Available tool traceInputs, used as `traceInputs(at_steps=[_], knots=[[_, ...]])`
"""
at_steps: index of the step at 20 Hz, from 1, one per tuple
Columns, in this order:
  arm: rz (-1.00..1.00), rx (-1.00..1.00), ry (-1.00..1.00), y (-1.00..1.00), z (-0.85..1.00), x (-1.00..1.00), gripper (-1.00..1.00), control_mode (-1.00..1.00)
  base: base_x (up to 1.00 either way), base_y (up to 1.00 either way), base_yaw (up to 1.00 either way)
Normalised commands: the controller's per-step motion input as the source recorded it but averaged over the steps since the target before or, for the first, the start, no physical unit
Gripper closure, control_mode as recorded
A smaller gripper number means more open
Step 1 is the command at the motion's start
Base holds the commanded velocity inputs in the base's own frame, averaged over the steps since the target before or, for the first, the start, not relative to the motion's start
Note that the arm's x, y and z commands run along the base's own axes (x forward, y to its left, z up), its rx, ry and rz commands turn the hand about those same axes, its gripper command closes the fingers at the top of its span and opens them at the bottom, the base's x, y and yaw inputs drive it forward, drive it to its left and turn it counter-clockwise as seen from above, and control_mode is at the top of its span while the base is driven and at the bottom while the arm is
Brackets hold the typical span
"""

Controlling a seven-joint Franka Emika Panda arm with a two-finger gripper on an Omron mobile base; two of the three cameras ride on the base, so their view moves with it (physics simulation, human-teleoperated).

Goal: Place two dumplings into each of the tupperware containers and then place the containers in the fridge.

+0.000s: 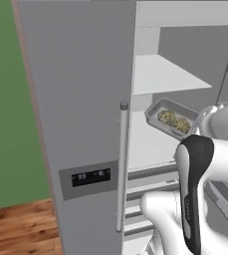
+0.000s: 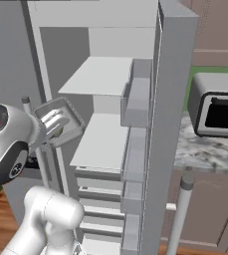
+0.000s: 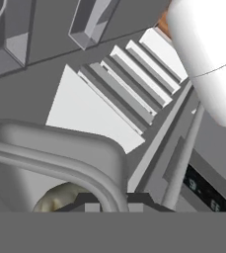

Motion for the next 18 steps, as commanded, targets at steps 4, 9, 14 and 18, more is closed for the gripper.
traceInputs(at_steps=[4, 9, 14, 18], knots=[[0.00, 0.00, 0.00, 0.00, 0.00, 0.00, 1.00, 1.00, 0.08, -0.41, 0.00], [-0.02, 0.06, -0.04, -0.21, 0.00, 0.01, 1.00, -1.00, 0.00, -0.08, 0.00], [-0.09, 0.03, -0.01, -0.02, -0.30, 0.06, 1.00, -1.00, 0.00, 0.00, 0.00], [-0.18, 0.03, 0.00, -0.06, -0.38, 0.00, 1.00, -1.00, 0.00, 0.00, 0.00]])
